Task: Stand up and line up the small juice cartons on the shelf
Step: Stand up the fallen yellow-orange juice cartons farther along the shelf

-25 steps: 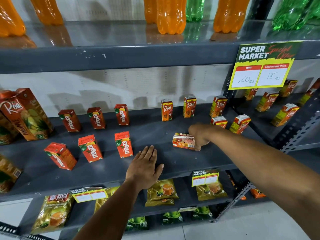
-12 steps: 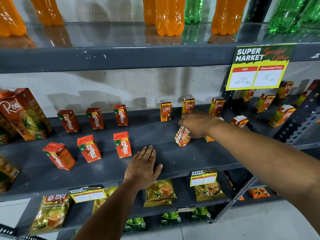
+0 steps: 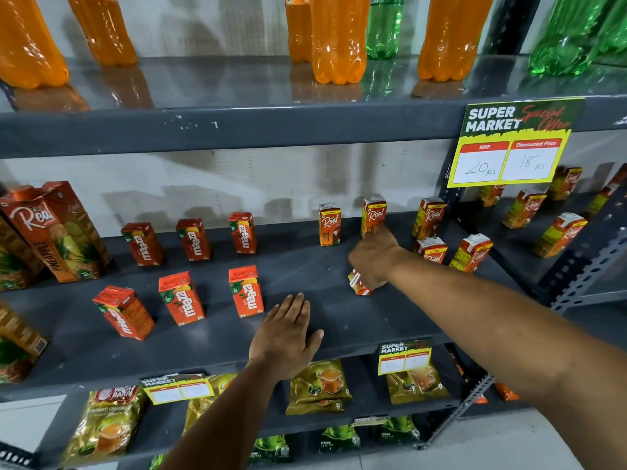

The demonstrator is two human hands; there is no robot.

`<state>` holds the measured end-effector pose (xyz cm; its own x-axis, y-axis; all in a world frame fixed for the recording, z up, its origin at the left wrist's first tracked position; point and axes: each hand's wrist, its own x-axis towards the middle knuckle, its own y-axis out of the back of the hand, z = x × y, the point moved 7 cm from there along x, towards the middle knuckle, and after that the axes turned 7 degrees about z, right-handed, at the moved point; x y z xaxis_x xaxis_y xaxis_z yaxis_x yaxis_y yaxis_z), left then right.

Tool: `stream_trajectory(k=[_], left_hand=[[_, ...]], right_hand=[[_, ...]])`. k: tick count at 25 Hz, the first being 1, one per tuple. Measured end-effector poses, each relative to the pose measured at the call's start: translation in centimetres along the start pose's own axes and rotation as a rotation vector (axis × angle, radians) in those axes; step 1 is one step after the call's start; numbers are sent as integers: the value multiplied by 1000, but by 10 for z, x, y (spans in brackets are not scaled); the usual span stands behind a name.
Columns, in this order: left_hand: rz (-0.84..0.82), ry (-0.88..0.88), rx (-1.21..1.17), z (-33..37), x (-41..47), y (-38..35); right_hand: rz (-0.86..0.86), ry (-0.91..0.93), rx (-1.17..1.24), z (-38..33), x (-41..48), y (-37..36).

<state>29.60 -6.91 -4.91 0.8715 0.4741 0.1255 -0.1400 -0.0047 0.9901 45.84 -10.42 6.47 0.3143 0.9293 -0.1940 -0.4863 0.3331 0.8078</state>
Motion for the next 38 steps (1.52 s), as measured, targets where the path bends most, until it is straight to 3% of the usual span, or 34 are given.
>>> stream_trajectory(k=[2, 5, 7, 9, 12, 16, 27, 35, 38], left_hand=[[5, -3, -5, 0, 0, 0], [9, -7, -10, 0, 0, 1], [14, -8, -7, 0, 0, 1], [29, -8, -13, 0, 0, 0], [40, -4, -23, -1, 1, -1], [34, -4, -19, -1, 1, -1], [25, 0, -30, 0, 0, -1], [19, 4, -47, 0, 0, 0], [10, 5, -40, 1, -1, 0]], right_hand=[[48, -94, 238, 12, 0, -2], [149, -394, 874, 30, -1, -24], [321, -590, 1250, 25, -7, -40], [528, -762, 1443, 14, -17, -56], [733, -808, 1499, -8, -27, -66], [765, -886, 1524, -21, -38, -73], [638, -957, 1452, -25, -50, -90], [489, -706, 1454, -6, -36, -91], [470, -777, 1446, -14, -36, -90]])
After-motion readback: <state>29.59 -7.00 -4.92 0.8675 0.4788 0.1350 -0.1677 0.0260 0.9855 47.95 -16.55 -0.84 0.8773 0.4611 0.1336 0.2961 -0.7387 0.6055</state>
